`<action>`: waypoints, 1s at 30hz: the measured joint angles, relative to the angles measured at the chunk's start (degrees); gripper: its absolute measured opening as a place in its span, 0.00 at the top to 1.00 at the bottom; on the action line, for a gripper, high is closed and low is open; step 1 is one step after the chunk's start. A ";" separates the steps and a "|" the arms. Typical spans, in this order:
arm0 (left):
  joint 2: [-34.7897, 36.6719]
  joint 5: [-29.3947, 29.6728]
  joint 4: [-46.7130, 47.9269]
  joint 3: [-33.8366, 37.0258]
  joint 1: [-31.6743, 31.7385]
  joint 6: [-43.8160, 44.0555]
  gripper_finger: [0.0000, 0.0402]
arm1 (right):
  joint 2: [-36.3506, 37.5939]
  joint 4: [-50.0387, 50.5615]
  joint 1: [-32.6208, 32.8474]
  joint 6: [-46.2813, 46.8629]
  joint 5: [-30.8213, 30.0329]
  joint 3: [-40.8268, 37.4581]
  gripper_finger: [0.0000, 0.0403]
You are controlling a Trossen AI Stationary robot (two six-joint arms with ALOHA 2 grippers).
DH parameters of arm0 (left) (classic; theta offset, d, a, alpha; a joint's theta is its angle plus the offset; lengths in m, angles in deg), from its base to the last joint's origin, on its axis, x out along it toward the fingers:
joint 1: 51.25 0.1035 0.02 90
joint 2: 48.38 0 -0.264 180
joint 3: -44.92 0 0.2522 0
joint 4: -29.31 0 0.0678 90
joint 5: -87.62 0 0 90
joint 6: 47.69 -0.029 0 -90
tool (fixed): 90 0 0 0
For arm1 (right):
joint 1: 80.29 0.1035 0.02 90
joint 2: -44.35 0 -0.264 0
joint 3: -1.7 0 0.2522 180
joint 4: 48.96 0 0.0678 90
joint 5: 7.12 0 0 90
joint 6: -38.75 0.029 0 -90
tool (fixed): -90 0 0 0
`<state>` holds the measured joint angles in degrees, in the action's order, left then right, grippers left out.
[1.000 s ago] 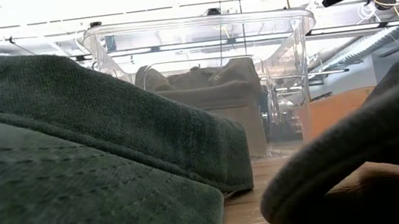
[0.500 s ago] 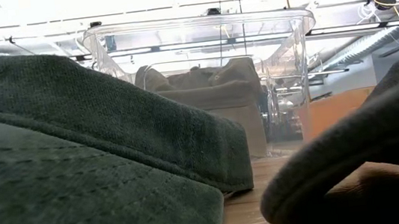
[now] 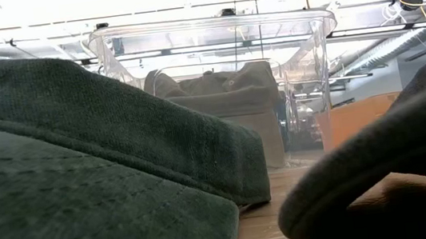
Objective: Pick & Place hat
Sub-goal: Put the left green cap into the green bin
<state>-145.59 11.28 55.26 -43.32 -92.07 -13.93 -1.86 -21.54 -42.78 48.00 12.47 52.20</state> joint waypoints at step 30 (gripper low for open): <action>-10.11 -0.16 8.14 -0.09 -2.55 6.01 0.37 | 1.18 -3.13 0.13 12.18 16.66 -0.43 0.82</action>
<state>-155.70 11.12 63.40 -43.40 -94.63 -7.92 -0.68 -24.67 -42.65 60.18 29.13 51.77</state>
